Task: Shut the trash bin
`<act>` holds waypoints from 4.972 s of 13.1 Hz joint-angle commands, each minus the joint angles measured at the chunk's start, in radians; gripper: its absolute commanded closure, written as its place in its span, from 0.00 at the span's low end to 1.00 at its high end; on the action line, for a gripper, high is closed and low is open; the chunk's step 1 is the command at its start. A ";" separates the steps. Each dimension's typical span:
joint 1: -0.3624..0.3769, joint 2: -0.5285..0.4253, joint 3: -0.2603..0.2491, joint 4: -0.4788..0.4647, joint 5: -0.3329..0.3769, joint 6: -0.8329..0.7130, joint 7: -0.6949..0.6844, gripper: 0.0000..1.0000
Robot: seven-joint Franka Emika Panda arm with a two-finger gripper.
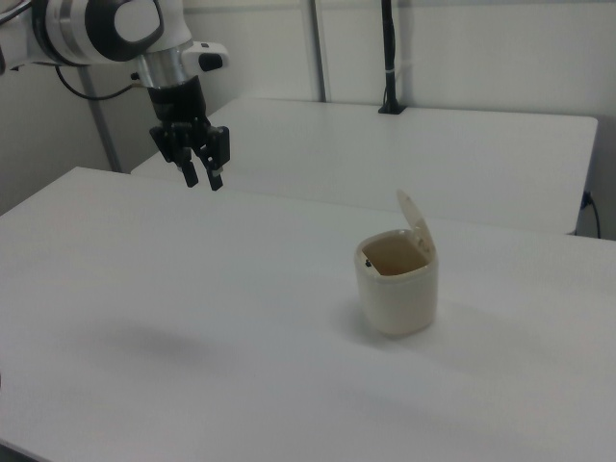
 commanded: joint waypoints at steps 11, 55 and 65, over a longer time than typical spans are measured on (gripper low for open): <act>-0.315 0.081 -0.017 0.054 -0.009 0.476 0.012 1.00; -0.260 0.239 0.000 0.020 -0.054 0.445 0.134 1.00; 0.007 0.003 0.000 -0.023 -0.051 0.009 0.022 0.97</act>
